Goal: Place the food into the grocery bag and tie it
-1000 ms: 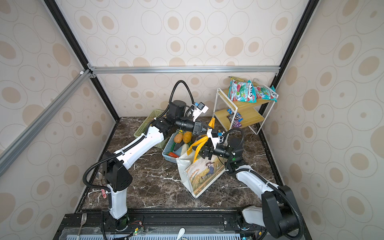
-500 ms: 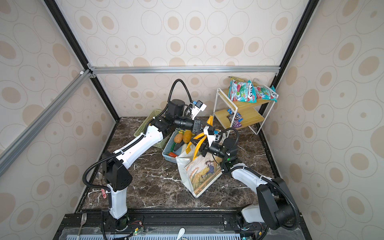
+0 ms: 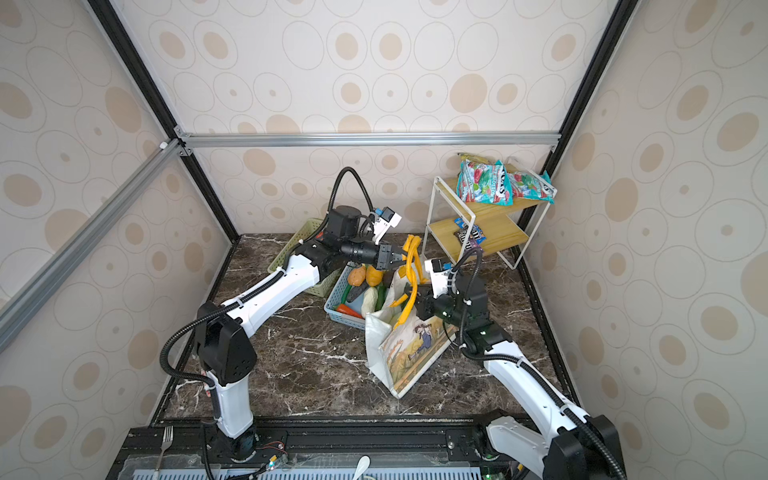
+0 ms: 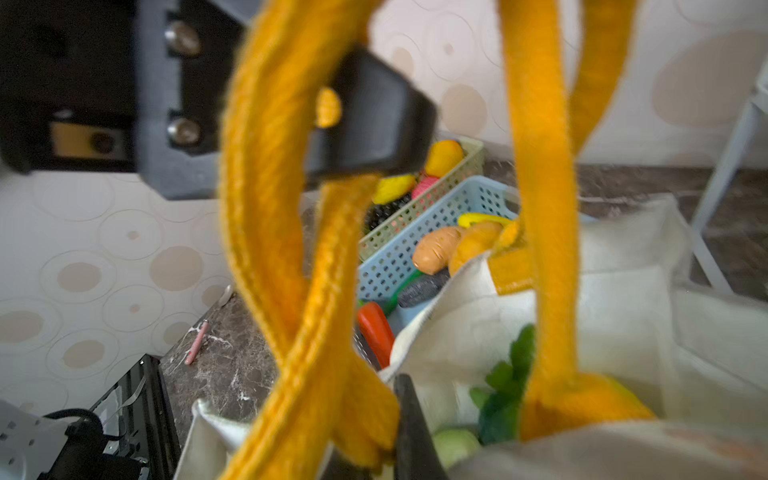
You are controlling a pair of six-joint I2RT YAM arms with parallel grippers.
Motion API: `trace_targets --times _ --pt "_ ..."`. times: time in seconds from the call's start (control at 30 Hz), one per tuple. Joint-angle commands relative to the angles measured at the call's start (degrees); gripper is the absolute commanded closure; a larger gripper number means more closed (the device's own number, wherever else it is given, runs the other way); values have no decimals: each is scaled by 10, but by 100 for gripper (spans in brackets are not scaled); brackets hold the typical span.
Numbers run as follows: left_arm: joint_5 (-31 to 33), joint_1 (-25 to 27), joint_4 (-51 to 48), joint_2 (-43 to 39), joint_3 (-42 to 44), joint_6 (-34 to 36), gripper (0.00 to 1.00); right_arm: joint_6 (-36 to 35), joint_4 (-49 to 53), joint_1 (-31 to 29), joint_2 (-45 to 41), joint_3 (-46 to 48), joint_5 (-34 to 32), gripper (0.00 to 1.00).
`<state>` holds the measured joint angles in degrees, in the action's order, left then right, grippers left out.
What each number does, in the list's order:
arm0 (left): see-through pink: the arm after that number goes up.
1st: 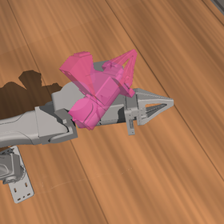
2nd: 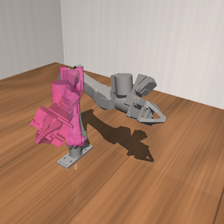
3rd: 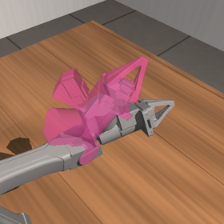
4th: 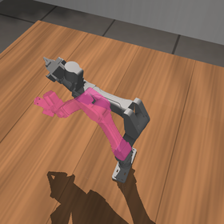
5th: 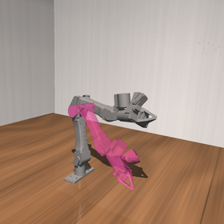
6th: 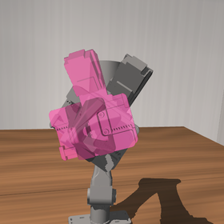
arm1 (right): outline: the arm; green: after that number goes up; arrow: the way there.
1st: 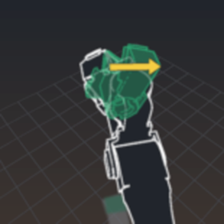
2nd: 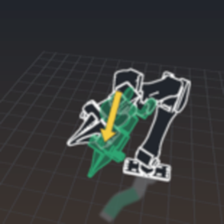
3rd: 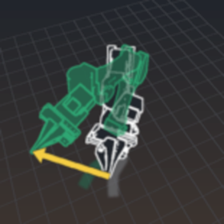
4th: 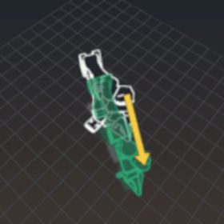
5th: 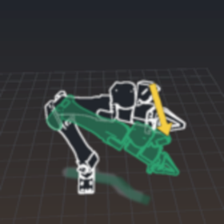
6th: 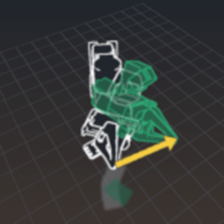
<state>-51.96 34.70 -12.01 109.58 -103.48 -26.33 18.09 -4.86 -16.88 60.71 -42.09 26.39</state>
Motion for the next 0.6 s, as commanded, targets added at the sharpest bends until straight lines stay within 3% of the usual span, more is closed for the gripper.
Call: trace_targets --times 0.0,0.23,0.57 --pt "30 -16 6 -25 15 18 100 44 154 54 -11 -32 -69 93" --pt "76 -25 -24 -28 57 48 100 66 228 103 -14 -72 -98 95" --pt "125 -36 -86 -9 79 73 100 112 235 138 -58 -54 -173 97"
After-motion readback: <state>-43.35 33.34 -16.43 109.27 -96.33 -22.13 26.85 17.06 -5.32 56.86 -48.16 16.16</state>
